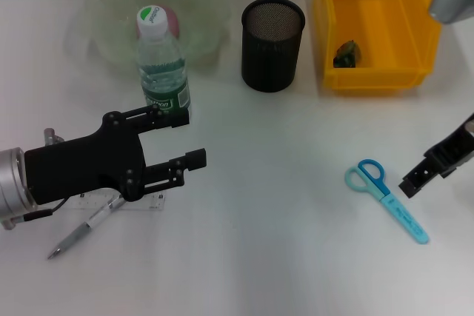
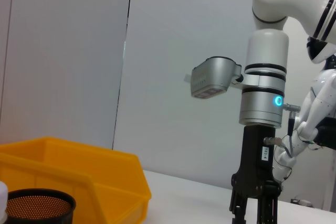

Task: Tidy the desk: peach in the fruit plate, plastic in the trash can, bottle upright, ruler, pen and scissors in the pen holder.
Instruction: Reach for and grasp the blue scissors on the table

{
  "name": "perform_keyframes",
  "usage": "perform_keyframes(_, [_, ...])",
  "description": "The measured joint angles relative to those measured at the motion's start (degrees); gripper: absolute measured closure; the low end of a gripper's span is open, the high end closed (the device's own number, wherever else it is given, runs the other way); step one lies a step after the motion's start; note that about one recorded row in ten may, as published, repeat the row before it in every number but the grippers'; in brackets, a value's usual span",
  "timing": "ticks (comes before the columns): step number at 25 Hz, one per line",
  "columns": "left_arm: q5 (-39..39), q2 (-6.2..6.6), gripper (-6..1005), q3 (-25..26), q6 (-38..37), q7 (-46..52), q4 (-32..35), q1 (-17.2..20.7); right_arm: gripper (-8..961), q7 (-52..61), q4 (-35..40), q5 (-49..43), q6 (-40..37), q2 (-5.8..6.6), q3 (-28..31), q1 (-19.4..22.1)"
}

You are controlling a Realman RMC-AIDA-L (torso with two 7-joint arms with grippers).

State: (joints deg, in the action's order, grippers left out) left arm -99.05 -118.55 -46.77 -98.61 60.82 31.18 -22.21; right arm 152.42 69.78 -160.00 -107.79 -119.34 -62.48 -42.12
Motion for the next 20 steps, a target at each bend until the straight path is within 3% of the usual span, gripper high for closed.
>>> perform_keyframes(20, [0.0, -0.02, 315, -0.1, -0.4, -2.2, -1.5, 0.4, 206, 2.4, -4.7, 1.3, 4.5, -0.3, -7.7, -2.0])
